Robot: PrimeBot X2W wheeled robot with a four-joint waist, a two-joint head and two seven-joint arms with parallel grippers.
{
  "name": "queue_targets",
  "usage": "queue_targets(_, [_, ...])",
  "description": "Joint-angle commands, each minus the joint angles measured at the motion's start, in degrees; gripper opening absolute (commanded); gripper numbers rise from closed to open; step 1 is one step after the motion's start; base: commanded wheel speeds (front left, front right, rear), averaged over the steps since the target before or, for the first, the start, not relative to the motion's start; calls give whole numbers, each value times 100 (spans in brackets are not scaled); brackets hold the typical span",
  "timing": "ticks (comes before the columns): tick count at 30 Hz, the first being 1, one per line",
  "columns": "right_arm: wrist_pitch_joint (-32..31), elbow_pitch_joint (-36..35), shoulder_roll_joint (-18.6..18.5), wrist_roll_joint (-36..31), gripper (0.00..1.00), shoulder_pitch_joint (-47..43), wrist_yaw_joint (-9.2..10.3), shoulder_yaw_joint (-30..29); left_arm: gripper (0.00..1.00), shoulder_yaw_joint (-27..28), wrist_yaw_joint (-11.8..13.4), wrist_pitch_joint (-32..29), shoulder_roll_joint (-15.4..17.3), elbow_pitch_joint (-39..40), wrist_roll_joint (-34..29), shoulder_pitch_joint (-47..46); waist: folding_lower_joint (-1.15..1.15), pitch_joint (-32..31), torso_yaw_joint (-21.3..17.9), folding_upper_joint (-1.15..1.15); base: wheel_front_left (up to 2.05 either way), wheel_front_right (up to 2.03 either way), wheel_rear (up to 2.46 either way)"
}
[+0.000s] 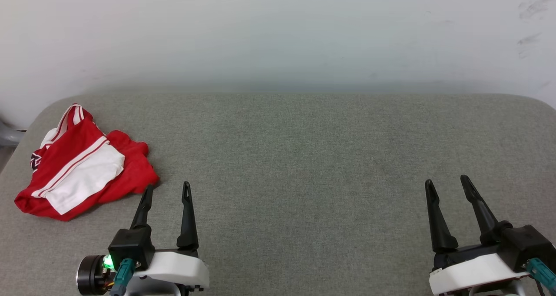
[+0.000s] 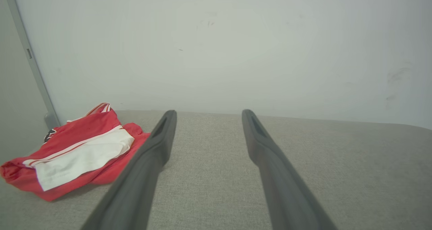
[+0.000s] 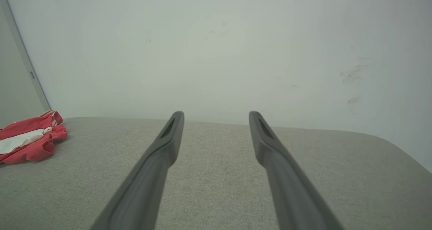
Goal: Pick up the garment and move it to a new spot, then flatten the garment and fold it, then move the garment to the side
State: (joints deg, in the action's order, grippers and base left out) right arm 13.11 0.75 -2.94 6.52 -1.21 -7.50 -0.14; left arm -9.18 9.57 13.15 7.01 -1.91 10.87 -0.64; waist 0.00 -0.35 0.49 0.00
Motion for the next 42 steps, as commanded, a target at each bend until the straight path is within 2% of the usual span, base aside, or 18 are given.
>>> queue_targets(1, [57, -56, 10, -86, 100, -33, 2, 4, 100, 37, -53, 55, -17, 9, -127, 34, 0, 2, -1, 0, 0, 0, 0])
queue_targets(17, [221, 14, 12, 30, 100, -108, 3, -59, 100, 352, -380, 221, -266, -95, -702, 137, 0, 3, -14, 0, 0, 0, 0])
queue_targets(30, [211, 126, 12, 254, 100, -105, 3, -61, 100, 558, -597, 208, -372, -244, -661, 133, 0, 5, -13, 0, 0, 0, 0])
queue_targets(42, [211, 156, 12, 328, 100, -120, 3, -80, 100, 618, -658, 208, -404, -326, -717, 82, 0, 3, 54, 0, 0, 0, 0])
